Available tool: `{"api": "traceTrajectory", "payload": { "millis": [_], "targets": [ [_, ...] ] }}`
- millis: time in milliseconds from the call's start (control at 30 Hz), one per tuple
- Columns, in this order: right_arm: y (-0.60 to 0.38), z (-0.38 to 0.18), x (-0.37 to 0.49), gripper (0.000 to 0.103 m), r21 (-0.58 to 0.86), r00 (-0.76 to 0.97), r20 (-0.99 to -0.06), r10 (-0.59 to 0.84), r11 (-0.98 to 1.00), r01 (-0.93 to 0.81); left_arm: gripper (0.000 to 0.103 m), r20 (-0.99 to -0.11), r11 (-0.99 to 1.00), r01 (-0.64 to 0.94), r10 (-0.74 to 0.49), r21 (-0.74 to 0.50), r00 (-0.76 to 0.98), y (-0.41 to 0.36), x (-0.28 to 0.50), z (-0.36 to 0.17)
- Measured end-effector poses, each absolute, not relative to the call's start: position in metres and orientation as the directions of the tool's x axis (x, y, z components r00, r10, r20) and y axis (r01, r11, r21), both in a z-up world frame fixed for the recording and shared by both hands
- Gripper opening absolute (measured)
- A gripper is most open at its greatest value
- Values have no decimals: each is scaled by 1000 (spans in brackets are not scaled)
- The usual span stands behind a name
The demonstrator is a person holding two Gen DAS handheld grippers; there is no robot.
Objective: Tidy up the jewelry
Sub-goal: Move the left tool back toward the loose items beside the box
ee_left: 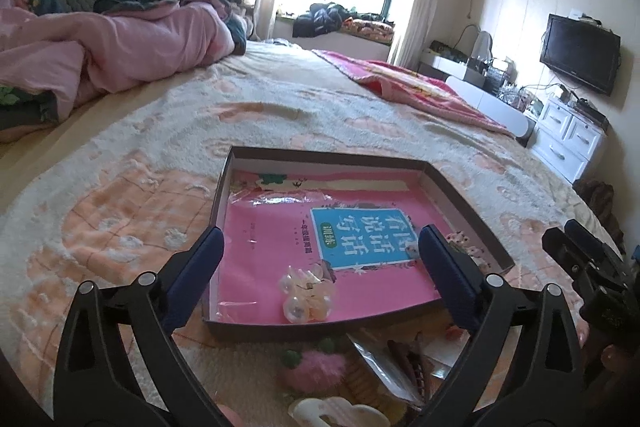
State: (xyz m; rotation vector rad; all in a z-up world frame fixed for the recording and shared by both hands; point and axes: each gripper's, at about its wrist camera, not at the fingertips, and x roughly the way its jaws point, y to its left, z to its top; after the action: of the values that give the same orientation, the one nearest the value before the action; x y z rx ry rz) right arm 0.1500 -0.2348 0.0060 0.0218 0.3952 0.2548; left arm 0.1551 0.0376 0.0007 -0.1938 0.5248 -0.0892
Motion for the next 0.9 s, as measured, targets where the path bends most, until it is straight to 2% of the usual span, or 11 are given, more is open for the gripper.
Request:
{"api": "traceTrajectory", "payload": {
  "millis": [467, 900],
  "targets": [
    [-236, 14, 123, 96, 60, 898, -347, 270, 962, -266, 91, -451, 982, 24, -108, -188, 886, 37, 129, 12],
    [-225, 13, 96, 96, 20, 880, -356, 316, 944, -331, 91, -489, 980, -33, -68, -196, 870, 57, 106, 2]
  ]
}}
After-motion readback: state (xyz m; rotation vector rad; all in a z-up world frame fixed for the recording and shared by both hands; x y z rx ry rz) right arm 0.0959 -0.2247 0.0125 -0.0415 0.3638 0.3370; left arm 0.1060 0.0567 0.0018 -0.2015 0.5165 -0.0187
